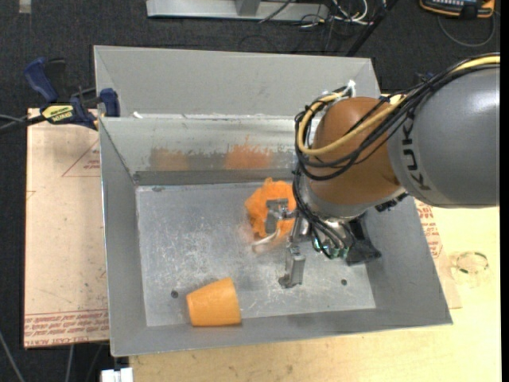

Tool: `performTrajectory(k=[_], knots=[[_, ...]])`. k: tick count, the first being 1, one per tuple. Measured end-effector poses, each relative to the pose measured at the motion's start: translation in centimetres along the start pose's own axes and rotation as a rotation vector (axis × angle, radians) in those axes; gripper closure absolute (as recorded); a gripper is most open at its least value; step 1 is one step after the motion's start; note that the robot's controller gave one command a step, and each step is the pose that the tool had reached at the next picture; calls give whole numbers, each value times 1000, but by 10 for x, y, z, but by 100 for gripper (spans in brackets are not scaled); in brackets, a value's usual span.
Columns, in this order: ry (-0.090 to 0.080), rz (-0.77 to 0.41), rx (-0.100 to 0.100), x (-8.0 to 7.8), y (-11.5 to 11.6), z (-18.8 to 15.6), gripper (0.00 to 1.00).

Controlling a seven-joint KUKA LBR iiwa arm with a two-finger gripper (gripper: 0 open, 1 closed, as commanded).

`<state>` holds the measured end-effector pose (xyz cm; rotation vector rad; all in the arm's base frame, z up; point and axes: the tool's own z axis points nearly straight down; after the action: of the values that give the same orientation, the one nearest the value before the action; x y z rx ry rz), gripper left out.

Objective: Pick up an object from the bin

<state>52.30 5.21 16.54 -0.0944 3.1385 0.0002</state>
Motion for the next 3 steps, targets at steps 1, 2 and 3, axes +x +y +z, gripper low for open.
performTrajectory(k=[1, 2, 3], knots=[[-1, 16, 2, -7, 42, -3, 0], [-1, -121, -2, 1, 74, -3, 0], [-3, -282, 0, 8, 78, 15, 0]])
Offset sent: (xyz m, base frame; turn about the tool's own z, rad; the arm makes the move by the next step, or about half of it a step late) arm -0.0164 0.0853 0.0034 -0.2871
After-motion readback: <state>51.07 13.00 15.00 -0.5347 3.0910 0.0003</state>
